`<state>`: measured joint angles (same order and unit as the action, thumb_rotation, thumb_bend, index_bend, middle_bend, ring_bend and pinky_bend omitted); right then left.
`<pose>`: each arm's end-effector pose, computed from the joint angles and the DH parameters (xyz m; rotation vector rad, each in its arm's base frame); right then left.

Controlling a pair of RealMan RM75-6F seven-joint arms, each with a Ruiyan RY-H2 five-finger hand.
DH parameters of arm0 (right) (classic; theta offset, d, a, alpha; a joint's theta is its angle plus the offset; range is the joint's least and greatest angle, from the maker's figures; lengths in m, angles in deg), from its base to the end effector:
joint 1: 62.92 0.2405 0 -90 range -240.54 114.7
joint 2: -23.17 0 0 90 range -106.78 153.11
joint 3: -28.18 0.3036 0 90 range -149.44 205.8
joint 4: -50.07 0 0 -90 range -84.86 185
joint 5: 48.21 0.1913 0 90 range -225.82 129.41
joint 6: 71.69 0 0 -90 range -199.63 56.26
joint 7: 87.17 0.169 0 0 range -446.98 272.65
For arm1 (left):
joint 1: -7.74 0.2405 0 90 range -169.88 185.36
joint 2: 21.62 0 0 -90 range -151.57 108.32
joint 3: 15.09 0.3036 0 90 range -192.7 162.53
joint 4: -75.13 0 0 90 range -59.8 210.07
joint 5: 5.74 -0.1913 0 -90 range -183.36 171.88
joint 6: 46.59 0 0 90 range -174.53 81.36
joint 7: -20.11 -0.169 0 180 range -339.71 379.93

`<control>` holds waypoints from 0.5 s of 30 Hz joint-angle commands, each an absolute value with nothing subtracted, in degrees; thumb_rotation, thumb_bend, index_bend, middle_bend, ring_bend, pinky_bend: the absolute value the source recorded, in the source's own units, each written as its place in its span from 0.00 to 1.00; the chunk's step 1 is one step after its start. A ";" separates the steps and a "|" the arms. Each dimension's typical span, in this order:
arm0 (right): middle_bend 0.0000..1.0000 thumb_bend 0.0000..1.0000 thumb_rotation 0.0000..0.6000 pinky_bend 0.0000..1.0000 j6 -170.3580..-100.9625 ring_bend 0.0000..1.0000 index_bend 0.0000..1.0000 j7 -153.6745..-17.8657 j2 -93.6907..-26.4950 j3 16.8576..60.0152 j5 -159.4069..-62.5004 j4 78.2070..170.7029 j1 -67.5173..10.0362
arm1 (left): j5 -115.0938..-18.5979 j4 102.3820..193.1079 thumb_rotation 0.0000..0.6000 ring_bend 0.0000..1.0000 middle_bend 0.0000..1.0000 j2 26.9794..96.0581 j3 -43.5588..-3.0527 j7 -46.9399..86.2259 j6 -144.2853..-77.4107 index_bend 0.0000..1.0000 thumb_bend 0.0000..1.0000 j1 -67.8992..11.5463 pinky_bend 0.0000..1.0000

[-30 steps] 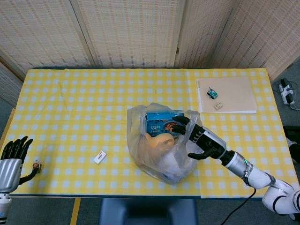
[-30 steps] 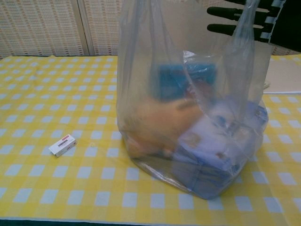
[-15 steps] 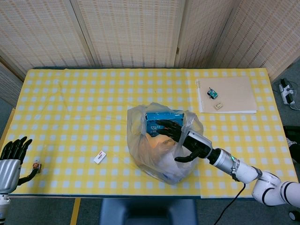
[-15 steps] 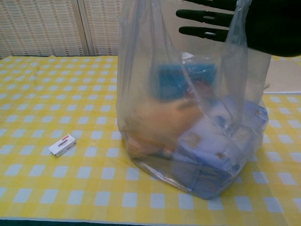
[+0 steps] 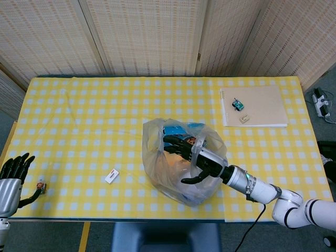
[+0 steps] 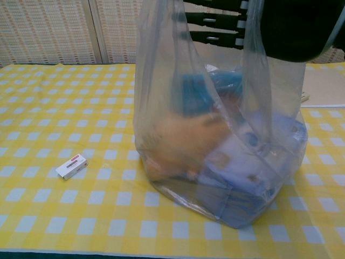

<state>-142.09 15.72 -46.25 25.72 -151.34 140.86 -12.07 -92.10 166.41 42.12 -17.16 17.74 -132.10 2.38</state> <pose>-0.1005 -0.3520 0.0956 -1.2285 1.9894 -1.3590 -0.3476 0.2088 0.1995 -1.4175 -0.8474 -0.8638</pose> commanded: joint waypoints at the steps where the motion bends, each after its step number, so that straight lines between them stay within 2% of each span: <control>1: 0.00 0.25 1.00 0.00 -140.87 0.08 0.00 14.28 -46.22 26.32 -150.08 141.82 -11.42 | -92.08 166.34 1.00 0.02 0.06 42.02 -17.24 18.07 -132.10 0.00 0.28 2.37 0.00; 15: 0.00 0.25 1.00 0.00 -135.65 0.09 0.00 10.63 -48.45 29.71 -145.91 142.36 -8.00 | -92.80 166.42 1.00 0.02 0.06 41.48 -16.96 19.31 -132.86 0.00 0.28 2.81 0.00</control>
<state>-135.96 10.94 -48.19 29.44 -146.19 142.44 -8.26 -92.80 166.42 41.52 -16.96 19.26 -132.82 2.78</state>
